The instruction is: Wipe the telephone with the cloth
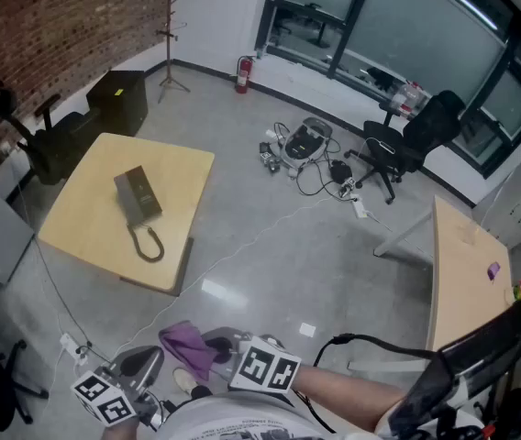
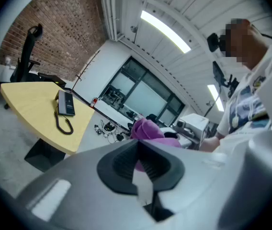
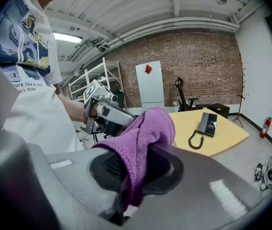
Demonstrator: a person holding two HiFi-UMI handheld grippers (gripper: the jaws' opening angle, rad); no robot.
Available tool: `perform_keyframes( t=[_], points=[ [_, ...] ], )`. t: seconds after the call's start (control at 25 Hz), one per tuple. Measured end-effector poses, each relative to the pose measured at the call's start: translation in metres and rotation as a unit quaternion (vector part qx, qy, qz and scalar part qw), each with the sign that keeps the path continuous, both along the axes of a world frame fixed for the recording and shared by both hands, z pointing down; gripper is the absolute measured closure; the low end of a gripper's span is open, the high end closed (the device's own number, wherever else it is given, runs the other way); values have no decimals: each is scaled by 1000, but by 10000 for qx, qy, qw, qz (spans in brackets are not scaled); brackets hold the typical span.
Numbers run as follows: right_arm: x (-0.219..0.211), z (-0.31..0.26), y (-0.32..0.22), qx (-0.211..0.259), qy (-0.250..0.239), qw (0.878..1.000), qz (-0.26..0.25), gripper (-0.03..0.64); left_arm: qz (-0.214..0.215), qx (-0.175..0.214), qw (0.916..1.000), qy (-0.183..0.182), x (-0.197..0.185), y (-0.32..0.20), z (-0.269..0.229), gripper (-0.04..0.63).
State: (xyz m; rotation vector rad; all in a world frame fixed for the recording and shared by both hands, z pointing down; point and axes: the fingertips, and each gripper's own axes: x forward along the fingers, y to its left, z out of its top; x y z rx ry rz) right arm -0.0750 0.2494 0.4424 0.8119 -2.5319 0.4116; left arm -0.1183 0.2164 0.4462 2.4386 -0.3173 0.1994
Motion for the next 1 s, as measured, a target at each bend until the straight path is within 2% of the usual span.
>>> perform_keyframes(
  t=[0.2, 0.68, 0.8, 1.0],
  points=[
    [-2, -2, -14, 6, 33, 9996, 273, 574, 216, 47, 9997, 110, 0, -15, 0, 592],
    [2, 5, -39, -59, 151, 9979, 634, 574, 268, 0, 9992, 282, -7, -46, 11, 592],
    [15, 7, -49, -78, 104, 9974, 704, 574, 305, 8, 9991, 286, 3, -56, 15, 592],
    [59, 14, -89, -8, -11, 9976, 686, 574, 198, 88, 9997, 139, 42, -91, 16, 592]
  ],
)
